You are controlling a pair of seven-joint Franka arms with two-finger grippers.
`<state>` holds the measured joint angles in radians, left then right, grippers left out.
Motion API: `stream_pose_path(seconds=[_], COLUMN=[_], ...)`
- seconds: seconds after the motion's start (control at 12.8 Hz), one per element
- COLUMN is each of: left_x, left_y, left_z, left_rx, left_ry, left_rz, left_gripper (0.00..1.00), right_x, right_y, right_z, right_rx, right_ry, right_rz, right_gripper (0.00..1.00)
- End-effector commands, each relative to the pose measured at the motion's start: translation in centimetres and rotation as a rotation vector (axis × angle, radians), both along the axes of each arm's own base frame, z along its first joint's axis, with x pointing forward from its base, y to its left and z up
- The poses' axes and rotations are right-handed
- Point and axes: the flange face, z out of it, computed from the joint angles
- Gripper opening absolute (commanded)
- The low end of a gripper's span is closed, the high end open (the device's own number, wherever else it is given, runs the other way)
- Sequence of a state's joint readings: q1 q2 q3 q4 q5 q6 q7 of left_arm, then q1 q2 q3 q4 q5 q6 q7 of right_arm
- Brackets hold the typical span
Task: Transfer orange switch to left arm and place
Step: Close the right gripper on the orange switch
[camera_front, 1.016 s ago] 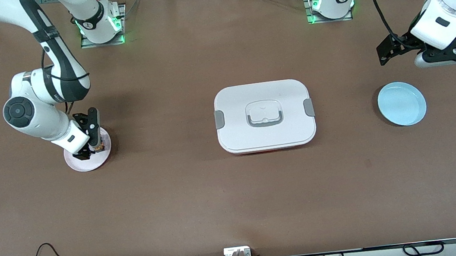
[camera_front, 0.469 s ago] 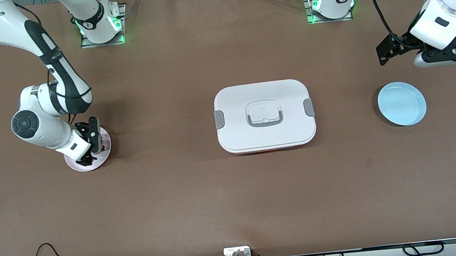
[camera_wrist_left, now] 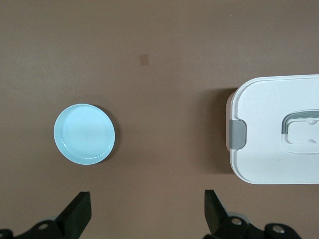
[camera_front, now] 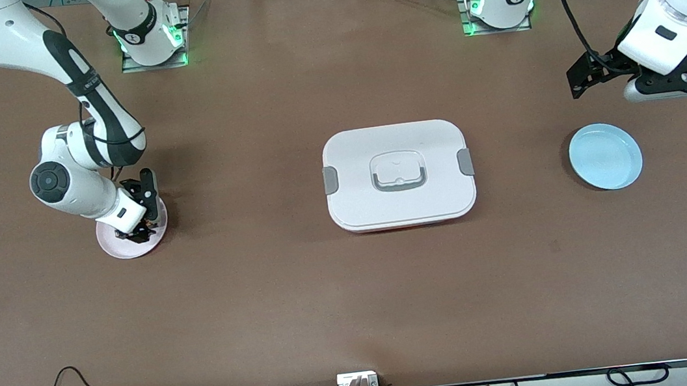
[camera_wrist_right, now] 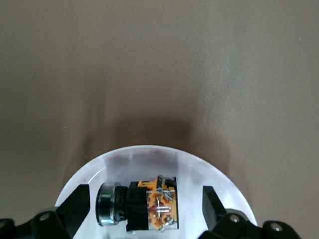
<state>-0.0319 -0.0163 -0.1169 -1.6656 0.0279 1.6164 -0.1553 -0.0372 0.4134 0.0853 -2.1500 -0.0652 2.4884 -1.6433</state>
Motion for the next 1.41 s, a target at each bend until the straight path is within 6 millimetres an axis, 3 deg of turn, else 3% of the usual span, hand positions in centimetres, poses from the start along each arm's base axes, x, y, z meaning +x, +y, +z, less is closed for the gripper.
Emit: stream_pose_path(seconds=[0.0, 1.33], left_x=[0.0, 0.0], left_y=[-0.2, -0.4], left_z=[0.6, 0.6], left_rx=[0.002, 0.002], left_ry=[0.003, 0.005], left_rz=[0.009, 0.009], left_gripper=[1.00, 1.00], right_x=[-0.5, -1.6], right_y=[-0.8, -1.2], right_z=[0.3, -1.2], right_rx=[0.017, 0.023], right_ry=[-0.019, -0.034], right_rz=[0.088, 0.102], right_gripper=[1.00, 1.00])
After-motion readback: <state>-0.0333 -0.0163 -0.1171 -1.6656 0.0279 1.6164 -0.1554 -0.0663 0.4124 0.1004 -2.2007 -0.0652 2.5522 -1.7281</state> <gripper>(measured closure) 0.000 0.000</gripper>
